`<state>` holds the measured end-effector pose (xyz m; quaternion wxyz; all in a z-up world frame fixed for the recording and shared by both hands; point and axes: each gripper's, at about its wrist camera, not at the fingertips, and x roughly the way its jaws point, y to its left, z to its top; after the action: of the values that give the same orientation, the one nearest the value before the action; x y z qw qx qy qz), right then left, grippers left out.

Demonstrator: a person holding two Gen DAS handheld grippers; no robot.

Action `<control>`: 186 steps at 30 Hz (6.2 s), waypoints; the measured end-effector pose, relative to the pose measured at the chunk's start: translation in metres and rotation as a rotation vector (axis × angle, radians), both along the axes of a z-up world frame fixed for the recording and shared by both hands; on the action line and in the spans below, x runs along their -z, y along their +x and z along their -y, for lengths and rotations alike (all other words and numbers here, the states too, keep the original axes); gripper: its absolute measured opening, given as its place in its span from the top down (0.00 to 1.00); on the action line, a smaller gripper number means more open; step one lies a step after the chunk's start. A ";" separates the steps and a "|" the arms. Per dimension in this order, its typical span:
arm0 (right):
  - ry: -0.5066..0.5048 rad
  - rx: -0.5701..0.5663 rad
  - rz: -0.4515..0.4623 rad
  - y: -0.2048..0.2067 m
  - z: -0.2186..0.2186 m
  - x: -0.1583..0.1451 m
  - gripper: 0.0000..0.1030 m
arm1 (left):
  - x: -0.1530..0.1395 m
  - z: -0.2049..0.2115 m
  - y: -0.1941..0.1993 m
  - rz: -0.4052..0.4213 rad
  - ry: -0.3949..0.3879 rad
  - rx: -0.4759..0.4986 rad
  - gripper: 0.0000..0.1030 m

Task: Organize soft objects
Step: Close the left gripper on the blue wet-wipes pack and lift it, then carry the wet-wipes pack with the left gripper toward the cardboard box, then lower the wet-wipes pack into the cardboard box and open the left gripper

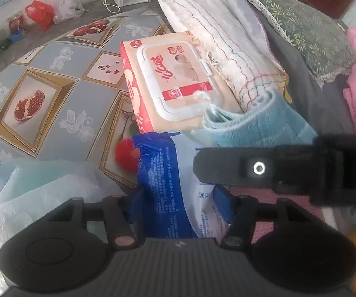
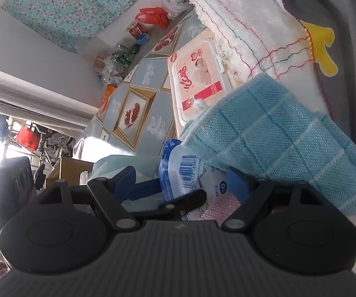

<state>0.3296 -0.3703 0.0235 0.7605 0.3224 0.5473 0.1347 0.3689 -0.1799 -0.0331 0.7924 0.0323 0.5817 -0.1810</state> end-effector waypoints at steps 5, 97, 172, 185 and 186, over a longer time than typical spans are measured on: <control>0.013 0.008 0.004 -0.002 -0.002 0.003 0.21 | -0.003 -0.005 -0.004 0.021 -0.016 -0.008 0.55; -0.061 0.028 0.252 -0.263 -0.234 0.028 0.37 | 0.065 -0.242 -0.352 0.194 -0.603 -0.211 0.43; 0.079 -0.392 0.224 -0.016 -0.473 -0.026 0.58 | -0.077 -0.428 -0.124 0.246 -0.145 -0.484 0.47; 0.186 -0.394 0.260 0.009 -0.458 -0.015 0.57 | -0.041 -0.444 -0.085 0.144 -0.118 -0.547 0.33; 0.198 -0.394 0.264 0.008 -0.455 -0.017 0.57 | -0.041 -0.439 -0.084 0.145 -0.115 -0.538 0.31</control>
<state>0.3381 0.0845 0.0404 0.7492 0.2620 0.4795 0.3743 0.2847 0.2593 0.0075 0.8521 -0.1553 0.4998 0.0059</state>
